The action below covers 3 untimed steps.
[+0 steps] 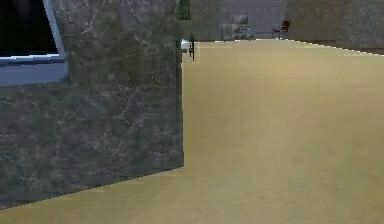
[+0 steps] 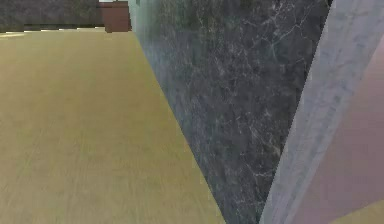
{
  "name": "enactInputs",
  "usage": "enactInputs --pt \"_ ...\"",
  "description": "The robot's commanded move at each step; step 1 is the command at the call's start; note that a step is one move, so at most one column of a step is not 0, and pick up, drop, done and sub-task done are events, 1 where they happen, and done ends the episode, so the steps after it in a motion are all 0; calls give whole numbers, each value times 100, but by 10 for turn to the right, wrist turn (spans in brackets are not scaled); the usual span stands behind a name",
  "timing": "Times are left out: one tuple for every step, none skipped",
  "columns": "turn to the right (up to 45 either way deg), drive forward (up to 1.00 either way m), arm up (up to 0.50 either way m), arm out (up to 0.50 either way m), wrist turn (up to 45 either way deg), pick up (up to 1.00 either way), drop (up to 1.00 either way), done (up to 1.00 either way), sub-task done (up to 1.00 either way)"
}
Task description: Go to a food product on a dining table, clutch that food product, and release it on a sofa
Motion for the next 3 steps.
enactInputs --pt "180 0 0 0 0 0 0 0 0" --pt "0 100 0 0 0 0 0 0 0" --pt "30 0 0 0 0 0 0 0 0"
